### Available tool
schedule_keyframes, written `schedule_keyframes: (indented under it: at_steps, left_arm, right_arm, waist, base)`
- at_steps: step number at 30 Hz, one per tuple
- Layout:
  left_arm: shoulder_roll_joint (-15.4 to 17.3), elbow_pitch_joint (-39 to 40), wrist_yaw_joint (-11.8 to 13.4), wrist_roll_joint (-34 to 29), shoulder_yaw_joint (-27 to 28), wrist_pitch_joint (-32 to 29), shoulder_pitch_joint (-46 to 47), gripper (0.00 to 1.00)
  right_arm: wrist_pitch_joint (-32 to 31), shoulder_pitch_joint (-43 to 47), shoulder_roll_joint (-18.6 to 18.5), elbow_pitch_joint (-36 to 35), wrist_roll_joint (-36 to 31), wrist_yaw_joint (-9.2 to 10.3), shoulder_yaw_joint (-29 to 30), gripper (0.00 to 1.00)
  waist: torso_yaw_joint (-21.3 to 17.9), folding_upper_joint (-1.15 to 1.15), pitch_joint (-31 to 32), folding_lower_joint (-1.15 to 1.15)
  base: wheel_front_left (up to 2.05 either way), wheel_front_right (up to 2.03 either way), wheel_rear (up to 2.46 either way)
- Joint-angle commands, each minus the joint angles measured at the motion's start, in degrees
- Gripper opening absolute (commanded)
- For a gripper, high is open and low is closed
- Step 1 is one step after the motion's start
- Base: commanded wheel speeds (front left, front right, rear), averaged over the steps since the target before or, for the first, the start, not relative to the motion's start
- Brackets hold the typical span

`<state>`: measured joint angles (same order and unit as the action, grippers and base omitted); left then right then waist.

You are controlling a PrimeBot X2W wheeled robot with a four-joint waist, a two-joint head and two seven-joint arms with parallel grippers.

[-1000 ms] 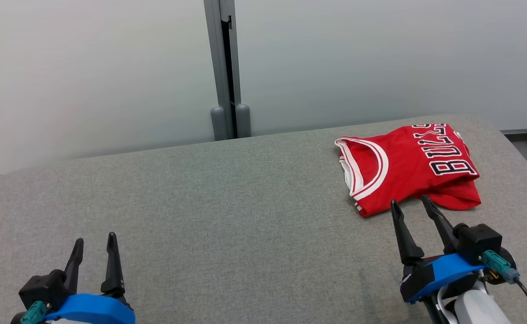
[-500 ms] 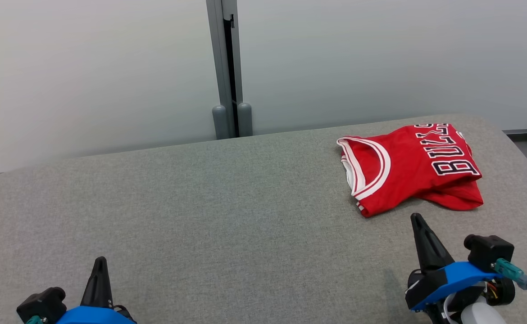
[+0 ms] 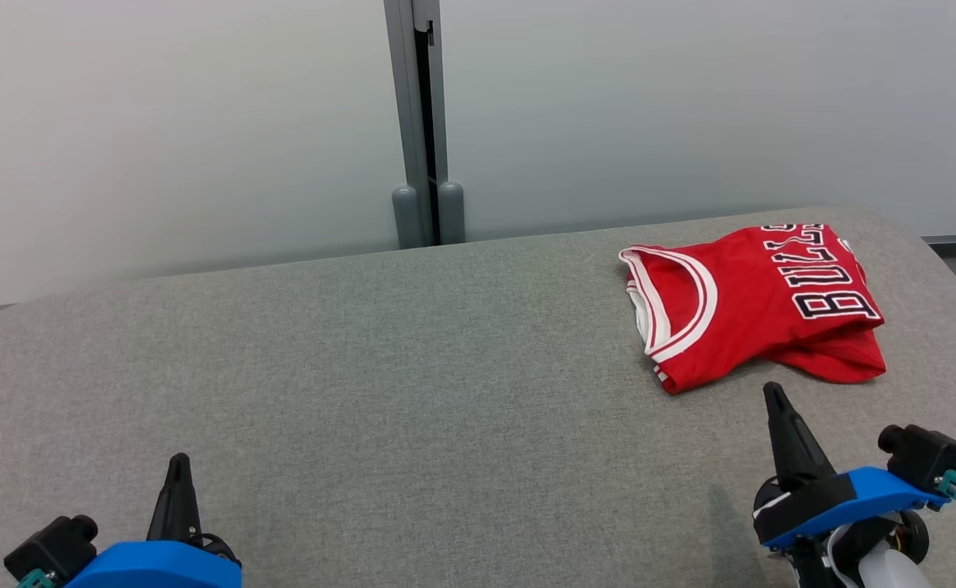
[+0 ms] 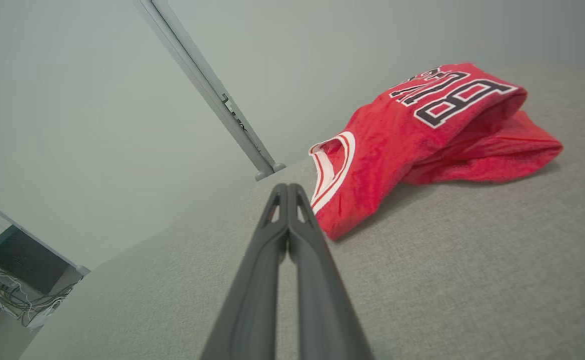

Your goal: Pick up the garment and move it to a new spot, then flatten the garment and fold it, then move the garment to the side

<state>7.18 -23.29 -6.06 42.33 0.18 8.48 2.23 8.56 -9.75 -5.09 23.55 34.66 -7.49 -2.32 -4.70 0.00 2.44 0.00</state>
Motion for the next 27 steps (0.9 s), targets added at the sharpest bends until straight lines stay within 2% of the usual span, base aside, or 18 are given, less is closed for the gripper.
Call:
schedule_keyframes:
  at_steps: [1,13,27]
  left_arm:
    - [0.3,1.1,-0.2,1.2,0.5,-0.3,1.8,0.00]
    - [-0.6,2.7,-0.5,10.5,1.7,-3.1,2.3,0.00]
    - [-1.3,4.1,-0.7,18.5,2.6,-5.5,2.8,0.00]
  right_arm:
    - [-0.3,-0.3,0.0,-1.2,1.5,0.00,0.4,0.00]
    - [-3.1,0.4,0.4,-2.9,12.1,0.00,2.0,0.00]
    - [-5.6,1.1,0.8,-4.3,21.4,0.00,3.5,0.00]
  waist:
    - [0.0,0.00,0.0,0.00]
    - [0.6,0.00,-0.4,0.00]
    - [1.2,0.00,-0.7,0.00]
  base:
    - [0.00,0.00,0.00]
    - [0.00,0.00,0.00]
    - [0.00,0.00,0.00]
